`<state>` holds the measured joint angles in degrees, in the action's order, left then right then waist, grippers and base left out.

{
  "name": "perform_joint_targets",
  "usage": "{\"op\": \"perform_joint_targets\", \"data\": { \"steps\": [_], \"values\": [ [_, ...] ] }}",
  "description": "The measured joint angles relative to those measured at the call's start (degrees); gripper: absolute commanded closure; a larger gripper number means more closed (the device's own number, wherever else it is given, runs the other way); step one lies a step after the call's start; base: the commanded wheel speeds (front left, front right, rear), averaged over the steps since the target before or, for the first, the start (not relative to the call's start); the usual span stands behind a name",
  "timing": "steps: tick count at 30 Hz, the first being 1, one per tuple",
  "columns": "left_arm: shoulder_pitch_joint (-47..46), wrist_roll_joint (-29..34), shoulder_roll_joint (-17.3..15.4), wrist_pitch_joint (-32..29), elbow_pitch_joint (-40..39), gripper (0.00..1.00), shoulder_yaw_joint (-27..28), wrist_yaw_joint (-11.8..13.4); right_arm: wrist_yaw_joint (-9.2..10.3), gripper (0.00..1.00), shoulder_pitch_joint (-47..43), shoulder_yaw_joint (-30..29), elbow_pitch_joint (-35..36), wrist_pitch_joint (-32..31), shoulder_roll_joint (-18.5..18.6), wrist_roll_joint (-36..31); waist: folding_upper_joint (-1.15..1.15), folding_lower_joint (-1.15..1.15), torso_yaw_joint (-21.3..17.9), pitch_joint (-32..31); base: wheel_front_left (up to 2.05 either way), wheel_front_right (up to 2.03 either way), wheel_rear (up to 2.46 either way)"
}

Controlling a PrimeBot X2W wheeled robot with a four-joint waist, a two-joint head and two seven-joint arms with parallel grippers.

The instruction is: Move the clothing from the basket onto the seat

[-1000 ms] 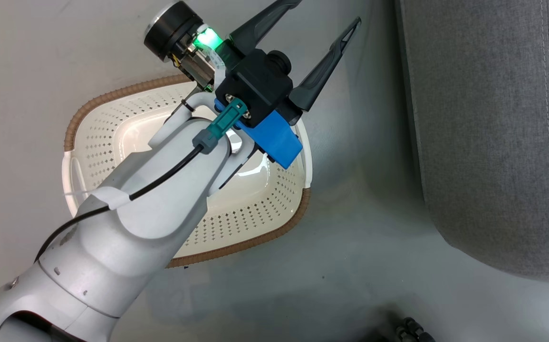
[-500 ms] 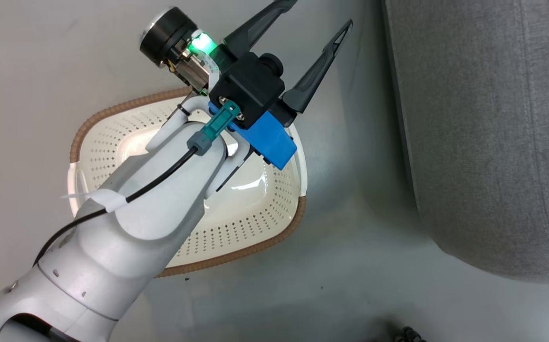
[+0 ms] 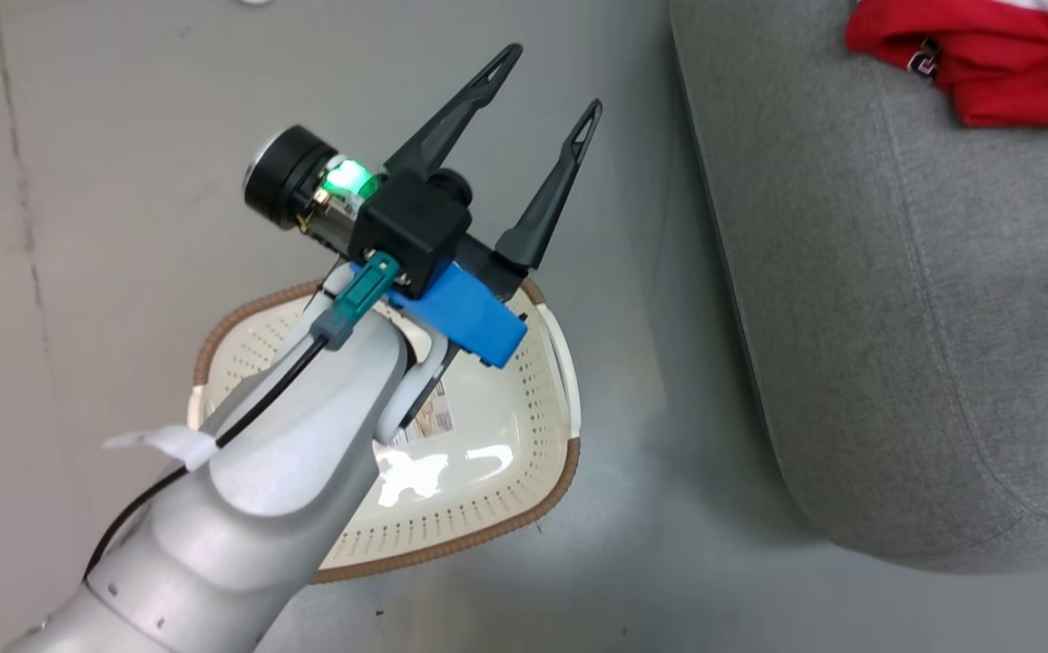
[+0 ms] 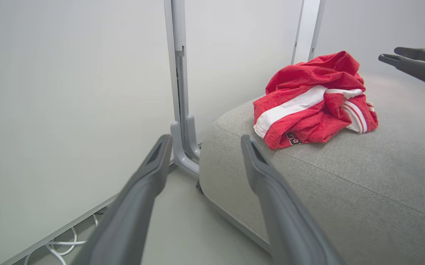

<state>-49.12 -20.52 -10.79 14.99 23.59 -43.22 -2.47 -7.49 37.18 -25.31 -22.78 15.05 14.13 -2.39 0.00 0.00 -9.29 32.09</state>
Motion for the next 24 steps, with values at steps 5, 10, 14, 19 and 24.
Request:
{"op": "perform_joint_targets", "data": {
  "steps": [5, 10, 14, 19, 24],
  "values": [
    [5.5, 0.1, -0.3, 0.0, -2.7, 0.0, 3.8, 0.9, 0.0, 0.0, -5.3, 2.7, 5.2, 0.0, -1.9, 0.4, 0.0, 0.0, 0.6, -4.5, 0.0, 0.0, 0.0],
    [11.6, 0.5, -0.6, 0.1, -4.9, 0.0, 8.7, 1.6, 0.0, 0.0, -9.3, 6.7, 7.7, 0.0, -3.2, 0.9, 0.0, 0.0, 1.9, -8.8, 0.0, 0.0, 0.0],
    [16.4, 0.9, -0.5, 0.1, -6.2, 0.0, 13.2, 2.0, 0.0, 0.0, -11.6, 9.3, 9.6, 0.0, -4.3, 1.5, 0.0, -0.01, 3.4, -12.0, 0.0, 0.0, 0.0],
    [21.9, 1.8, 0.0, 0.1, -7.9, 0.0, 19.1, 2.2, 0.0, 0.0, -14.9, 12.3, 11.7, 0.0, -5.6, 1.6, 0.0, -0.01, 6.3, -15.4, 0.0, 0.0, 0.0],
    [26.4, 3.6, 0.7, 0.1, -9.3, 0.0, 24.5, 1.9, 0.01, 0.0, -17.5, 13.9, 12.8, 0.0, -6.3, 2.0, 0.0, -0.01, 9.5, -18.2, 0.0, 0.0, 0.0]
  ]
}}
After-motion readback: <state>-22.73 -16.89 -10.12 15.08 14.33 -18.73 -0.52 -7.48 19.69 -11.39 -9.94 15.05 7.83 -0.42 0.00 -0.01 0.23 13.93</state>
